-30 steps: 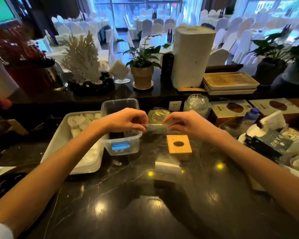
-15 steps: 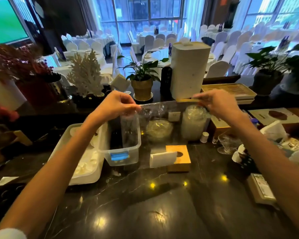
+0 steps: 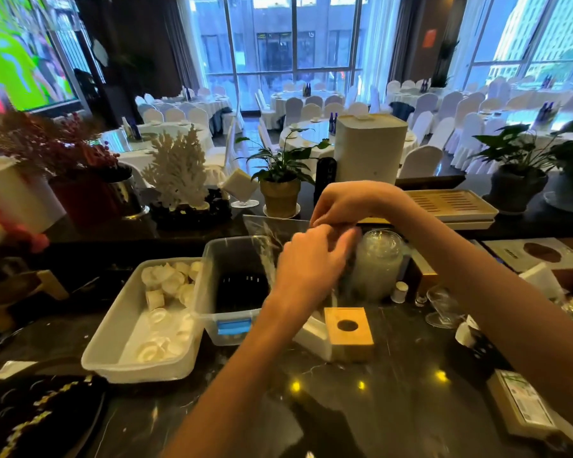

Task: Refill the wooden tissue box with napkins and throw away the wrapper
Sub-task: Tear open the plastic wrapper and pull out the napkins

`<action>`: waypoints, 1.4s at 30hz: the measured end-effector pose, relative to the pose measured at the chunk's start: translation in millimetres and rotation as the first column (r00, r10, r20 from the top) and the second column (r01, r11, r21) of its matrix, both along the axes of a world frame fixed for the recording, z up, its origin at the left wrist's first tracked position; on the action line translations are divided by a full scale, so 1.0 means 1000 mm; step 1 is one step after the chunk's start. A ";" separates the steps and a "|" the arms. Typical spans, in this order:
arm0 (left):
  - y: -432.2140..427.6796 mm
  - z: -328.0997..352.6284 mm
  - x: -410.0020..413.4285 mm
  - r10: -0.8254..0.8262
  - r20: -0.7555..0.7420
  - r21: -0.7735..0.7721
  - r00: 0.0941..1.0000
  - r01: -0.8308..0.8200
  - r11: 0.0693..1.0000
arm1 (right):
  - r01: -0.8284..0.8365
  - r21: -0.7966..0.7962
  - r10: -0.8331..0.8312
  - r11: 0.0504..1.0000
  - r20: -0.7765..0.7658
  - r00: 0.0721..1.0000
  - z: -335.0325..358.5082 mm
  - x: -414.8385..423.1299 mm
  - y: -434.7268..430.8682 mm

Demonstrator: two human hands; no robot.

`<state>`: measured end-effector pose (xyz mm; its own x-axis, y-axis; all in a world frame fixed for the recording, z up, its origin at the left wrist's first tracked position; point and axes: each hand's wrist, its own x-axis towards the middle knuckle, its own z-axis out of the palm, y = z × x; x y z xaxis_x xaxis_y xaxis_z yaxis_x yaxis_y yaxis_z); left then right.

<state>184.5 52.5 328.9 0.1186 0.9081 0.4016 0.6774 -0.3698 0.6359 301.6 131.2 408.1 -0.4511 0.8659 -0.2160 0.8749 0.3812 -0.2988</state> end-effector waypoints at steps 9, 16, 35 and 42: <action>0.061 0.021 -0.112 -0.321 0.092 -0.146 0.943 0.332 0.932 | -0.139 0.140 0.152 0.980 -0.086 0.985 0.021 0.052 -0.035; 0.085 0.039 -0.115 -0.439 0.257 -0.005 0.861 0.456 0.890 | -0.038 0.308 0.128 0.950 -0.277 0.952 0.013 0.096 -0.027; 0.081 0.096 -0.152 -0.372 0.526 0.131 0.765 0.360 0.924 | 0.201 0.312 0.173 0.929 -0.844 0.508 0.040 0.102 -0.007; 0.086 0.084 -0.125 -0.317 0.642 0.076 0.698 0.353 0.932 | 0.133 0.159 0.043 0.978 -0.783 0.620 0.035 0.124 -0.005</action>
